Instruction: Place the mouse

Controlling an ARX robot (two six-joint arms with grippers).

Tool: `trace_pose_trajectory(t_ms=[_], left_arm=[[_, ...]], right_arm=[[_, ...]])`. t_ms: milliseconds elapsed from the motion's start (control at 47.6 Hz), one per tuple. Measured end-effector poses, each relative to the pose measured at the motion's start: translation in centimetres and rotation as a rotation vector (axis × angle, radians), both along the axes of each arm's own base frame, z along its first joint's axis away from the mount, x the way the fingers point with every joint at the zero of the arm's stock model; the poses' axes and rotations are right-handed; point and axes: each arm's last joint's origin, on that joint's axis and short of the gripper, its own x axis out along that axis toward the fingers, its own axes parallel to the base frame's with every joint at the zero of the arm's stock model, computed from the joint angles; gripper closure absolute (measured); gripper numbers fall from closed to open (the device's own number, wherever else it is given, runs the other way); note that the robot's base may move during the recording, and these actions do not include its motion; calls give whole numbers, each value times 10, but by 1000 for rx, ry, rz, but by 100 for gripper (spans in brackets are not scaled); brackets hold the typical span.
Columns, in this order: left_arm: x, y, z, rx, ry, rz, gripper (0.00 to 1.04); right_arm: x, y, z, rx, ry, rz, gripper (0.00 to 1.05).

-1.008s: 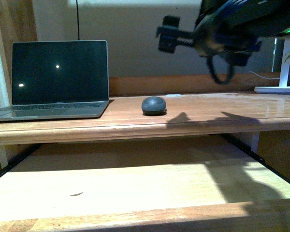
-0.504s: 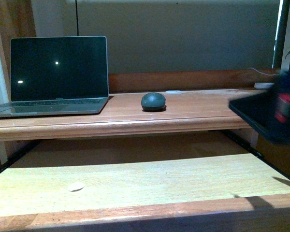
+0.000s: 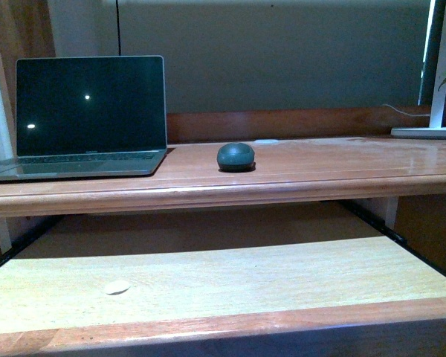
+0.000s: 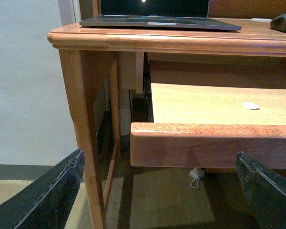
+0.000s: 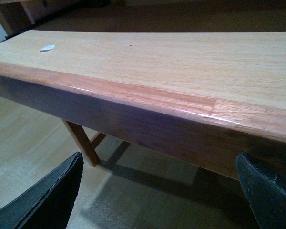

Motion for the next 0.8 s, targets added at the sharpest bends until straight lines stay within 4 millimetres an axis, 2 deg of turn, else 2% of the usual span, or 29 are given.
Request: trace_pose_trajectory(t_ms=[84,399,651,798], left_arm=[[0,0,0,0,0,0,8],[0,0,0,0,0,0,8],[0,0,0,0,0,0,8],[0,0,0,0,0,0,8]], right_arm=[[10,11,0,-13,-10,-12,7],[82,69,5,-43,-76,-131,7],[131,116,7,-78,-101,-236,7],[146,133,4,-121,-84,-315,7]])
